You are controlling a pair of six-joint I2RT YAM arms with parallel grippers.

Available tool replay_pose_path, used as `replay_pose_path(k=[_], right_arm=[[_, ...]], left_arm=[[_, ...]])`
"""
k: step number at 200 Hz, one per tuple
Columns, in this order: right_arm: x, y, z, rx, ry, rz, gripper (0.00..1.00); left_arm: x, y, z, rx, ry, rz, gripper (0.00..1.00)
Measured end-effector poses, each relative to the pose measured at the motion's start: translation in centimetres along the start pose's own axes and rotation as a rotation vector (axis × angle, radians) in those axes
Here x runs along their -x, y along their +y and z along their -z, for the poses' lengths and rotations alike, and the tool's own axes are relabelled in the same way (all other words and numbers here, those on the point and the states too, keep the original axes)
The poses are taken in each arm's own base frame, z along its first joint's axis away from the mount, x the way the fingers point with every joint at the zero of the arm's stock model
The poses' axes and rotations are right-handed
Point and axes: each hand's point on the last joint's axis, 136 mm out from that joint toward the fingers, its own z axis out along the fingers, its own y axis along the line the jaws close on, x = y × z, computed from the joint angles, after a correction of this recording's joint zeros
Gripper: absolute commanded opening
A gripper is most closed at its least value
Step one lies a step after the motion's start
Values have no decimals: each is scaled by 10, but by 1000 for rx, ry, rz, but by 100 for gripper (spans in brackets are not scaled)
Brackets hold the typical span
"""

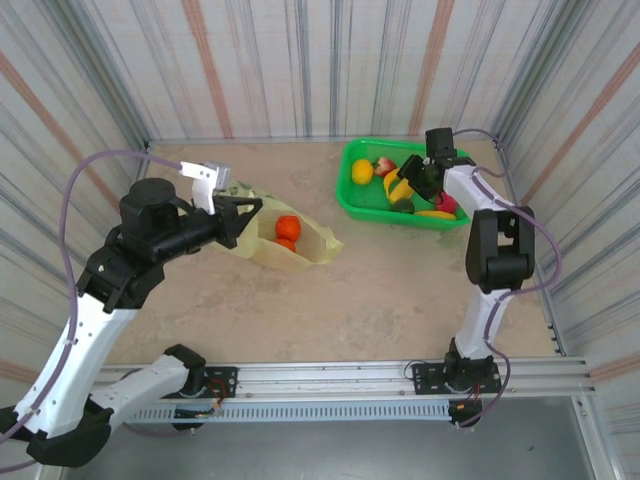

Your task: Place the fake fruits into the plastic bag and tie a complex knot

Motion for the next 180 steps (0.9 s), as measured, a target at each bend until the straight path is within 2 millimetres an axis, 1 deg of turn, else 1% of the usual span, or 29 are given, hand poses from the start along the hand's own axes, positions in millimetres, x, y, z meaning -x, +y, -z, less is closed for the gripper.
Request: replay_pose_path(k=[12, 23, 48, 63, 75, 116, 125, 137, 157, 180], right_arm=[[7, -8, -16, -30, 19, -24, 70], [12, -9, -25, -42, 26, -34, 70], [20, -6, -36, -58, 25, -59, 70], [20, -8, -40, -76, 27, -77, 70], [18, -13, -45, -93, 36, -89, 68], [2, -38, -72, -164, 83, -117, 66], [5, -35, -71, -157, 80, -117, 64], [11, -31, -70, -142, 69, -116, 58], [9, -30, -75, -132, 84, -115, 47], [9, -26, -74, -110, 88, -101, 35]], left_arm=[[-3, -3, -1, -13, 7, -5, 0], [-4, -4, -2, -17, 8, -7, 0], [-4, -4, -1, -14, 2, -11, 0], [-3, -5, 0, -16, -3, -14, 0], [-4, -4, 0, -16, -2, -13, 0], [-7, -2, -3, -12, 6, -17, 0], [-8, -2, -3, -12, 7, -18, 0], [-8, -2, -3, -12, 7, -19, 0], [-8, -3, -3, -12, 7, -20, 0], [-8, -1, -3, -2, 6, -19, 0]])
